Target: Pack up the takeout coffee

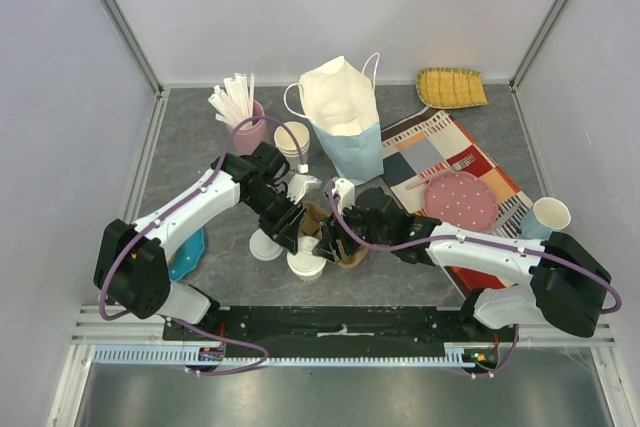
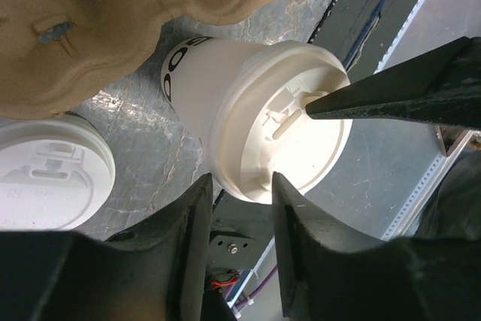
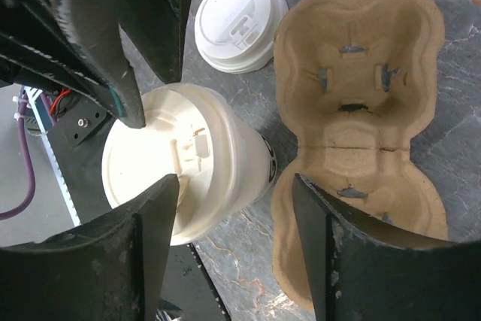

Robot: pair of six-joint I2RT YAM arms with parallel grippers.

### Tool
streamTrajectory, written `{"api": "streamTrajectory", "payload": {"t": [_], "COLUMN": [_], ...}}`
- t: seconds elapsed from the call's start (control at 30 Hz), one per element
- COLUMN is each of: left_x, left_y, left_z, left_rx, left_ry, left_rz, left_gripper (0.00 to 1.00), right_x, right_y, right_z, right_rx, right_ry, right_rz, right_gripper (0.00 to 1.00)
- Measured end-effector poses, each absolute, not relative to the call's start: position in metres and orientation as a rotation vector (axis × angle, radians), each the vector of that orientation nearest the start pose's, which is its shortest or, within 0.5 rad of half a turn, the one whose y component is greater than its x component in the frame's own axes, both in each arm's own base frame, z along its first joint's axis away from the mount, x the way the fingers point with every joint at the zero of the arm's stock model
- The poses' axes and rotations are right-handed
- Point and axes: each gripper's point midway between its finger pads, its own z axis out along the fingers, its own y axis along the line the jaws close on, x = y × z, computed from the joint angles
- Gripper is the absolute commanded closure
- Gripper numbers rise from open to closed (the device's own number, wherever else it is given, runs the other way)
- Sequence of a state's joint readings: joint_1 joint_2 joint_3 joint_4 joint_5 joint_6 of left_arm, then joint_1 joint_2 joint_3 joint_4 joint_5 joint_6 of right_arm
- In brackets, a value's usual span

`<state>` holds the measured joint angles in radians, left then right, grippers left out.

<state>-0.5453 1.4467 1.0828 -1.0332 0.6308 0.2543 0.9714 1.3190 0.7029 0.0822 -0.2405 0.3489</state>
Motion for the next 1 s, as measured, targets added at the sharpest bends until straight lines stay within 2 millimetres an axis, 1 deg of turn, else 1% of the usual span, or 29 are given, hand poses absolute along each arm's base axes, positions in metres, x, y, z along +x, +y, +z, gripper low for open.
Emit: {"api": "streamTrajectory", "payload": {"t": [0.07, 0.2, 0.3, 0.43, 0.57, 0.63, 0.73, 0.77, 0.83, 1.0], "left_x": [0.153, 0.159, 0.158, 0.156, 0.155, 0.154, 0.148, 0.146, 0.145, 0.145], "left_y": [-0.204, -0.207, -0.207, -0.205, -0.204, -0.203, -0.2, -0.199, -0.2, -0.201], "left_z": [0.123, 0.132, 0.133, 0.134, 0.133, 0.127, 0.117, 0.114, 0.112, 0.111], "left_rx": [1.218, 1.238, 1.244, 1.253, 1.27, 1.273, 1.278, 1.281, 1.28, 1.28], "left_ry": [2.639, 2.601, 2.598, 2.603, 2.599, 2.598, 2.623, 2.631, 2.63, 2.626], "left_rz": [-0.974, -0.971, -0.972, -0.973, -0.972, -0.972, -0.971, -0.975, -0.982, -0.987], "left_gripper": [0.51, 0.5, 0.5, 0.5, 0.49, 0.49, 0.49, 0.49, 0.49, 0.5], "right_x": [0.168, 0.17, 0.172, 0.172, 0.162, 0.157, 0.152, 0.152, 0.154, 0.156], "right_y": [0.343, 0.345, 0.348, 0.35, 0.352, 0.352, 0.349, 0.35, 0.352, 0.348], "right_z": [0.123, 0.13, 0.138, 0.142, 0.144, 0.139, 0.119, 0.115, 0.117, 0.119], "right_rx": [-0.849, -0.866, -0.869, -0.873, -0.902, -0.915, -0.93, -0.923, -0.914, -0.889], "right_ry": [2.104, 2.1, 2.08, 2.073, 2.054, 2.052, 2.09, 2.096, 2.081, 2.062], "right_rz": [0.998, 0.989, 0.992, 0.995, 1.002, 1.005, 0.988, 0.995, 1.001, 0.987], "right_gripper": [0.22, 0.19, 0.17, 0.15, 0.17, 0.23, 0.25, 0.26, 0.26, 0.26]}}
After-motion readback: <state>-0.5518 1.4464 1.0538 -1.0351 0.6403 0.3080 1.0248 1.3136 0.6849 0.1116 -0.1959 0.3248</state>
